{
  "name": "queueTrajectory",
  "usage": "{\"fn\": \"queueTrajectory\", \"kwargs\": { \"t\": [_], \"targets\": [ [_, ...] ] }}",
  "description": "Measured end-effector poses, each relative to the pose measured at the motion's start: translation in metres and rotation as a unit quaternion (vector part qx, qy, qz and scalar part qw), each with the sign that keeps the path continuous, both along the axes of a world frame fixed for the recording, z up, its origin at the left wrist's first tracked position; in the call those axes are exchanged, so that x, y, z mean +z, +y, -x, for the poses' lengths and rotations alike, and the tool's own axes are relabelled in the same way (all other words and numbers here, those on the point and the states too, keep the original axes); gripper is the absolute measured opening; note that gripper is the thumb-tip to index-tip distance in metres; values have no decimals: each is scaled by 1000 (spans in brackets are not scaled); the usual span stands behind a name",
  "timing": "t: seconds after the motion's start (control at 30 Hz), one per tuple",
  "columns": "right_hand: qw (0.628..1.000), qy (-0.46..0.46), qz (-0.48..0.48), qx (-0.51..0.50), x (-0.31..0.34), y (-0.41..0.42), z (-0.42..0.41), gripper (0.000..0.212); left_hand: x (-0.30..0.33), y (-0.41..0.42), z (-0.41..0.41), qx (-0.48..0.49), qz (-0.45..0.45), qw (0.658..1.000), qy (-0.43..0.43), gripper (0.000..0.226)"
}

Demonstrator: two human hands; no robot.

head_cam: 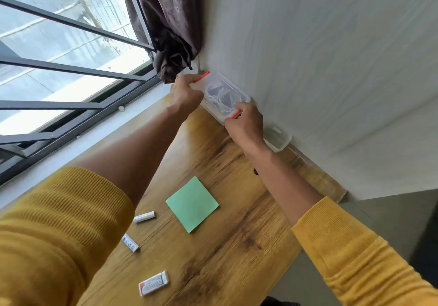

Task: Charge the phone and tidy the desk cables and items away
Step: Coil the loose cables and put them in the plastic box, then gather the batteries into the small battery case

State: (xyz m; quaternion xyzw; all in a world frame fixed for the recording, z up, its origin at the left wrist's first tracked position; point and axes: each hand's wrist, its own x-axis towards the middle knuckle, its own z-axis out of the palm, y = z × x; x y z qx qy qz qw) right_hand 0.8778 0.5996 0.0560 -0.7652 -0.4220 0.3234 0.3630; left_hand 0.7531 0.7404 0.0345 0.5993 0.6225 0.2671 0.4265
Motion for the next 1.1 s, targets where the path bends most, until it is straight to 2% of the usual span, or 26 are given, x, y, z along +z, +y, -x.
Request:
{"fn": "queueTrajectory", "kwargs": {
  "t": [0.13,0.2,0.37,0.5,0.6,0.73,0.83,1.1],
  "targets": [
    [1000,3,-5,7,-2,-3,-4,53,-4,-6,3,-3,-12,1000,25,67],
    [1000,-11,-14,14,-2,-8,-7,51,-4,-17,4,25,-22,999,30,63],
    [991,-131,-39,9,-5,-35,-25,43,-9,-65,9,54,-76,996,15,53],
    [964,-266,18,9,-12,-68,-47,37,-13,-121,14,53,-96,994,-4,48],
    [948,-312,55,13,-22,-88,-56,27,-17,-161,12,29,-96,995,-13,43],
    [947,-319,48,2,-35,-103,-64,11,-17,-202,11,11,-94,995,-25,39],
    [950,-312,-3,-1,-35,-111,-64,10,-15,-225,15,12,-86,995,-50,37],
    [941,-280,-127,139,-18,-135,-16,21,-2,-274,48,24,-105,993,-44,58]
  ]
}}
